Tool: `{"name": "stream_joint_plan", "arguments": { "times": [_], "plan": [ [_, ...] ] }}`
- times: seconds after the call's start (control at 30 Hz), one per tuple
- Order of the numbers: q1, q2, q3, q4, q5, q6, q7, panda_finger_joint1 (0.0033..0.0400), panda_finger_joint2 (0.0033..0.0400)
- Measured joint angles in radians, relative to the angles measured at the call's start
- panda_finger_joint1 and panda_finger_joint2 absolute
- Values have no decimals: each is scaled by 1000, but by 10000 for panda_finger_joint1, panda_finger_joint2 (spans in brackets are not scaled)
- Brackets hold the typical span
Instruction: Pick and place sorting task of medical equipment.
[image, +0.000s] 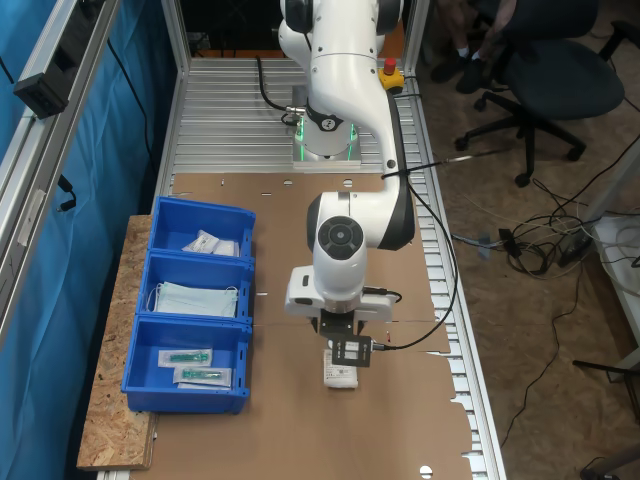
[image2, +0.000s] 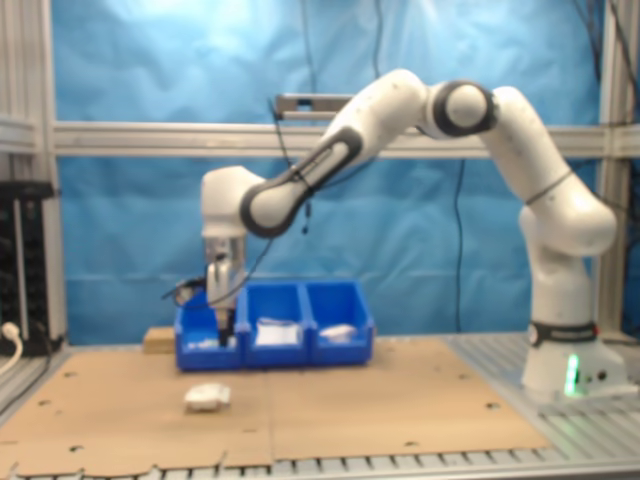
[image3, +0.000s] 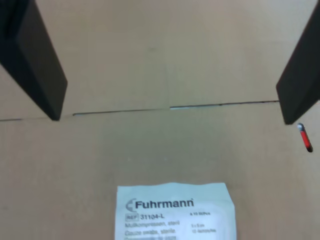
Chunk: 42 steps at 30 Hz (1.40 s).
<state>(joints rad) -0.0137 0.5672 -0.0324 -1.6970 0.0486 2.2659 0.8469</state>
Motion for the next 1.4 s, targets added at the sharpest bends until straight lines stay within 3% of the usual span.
{"name": "stream_joint_plan", "arguments": {
  "times": [0.53,1.07,1.4],
  "plan": [
    [0,110,27,11,10,144,0,400,400],
    [-12,223,29,96,13,196,0,400,400],
    [-23,255,29,124,14,209,0,400,400]
  ]
}}
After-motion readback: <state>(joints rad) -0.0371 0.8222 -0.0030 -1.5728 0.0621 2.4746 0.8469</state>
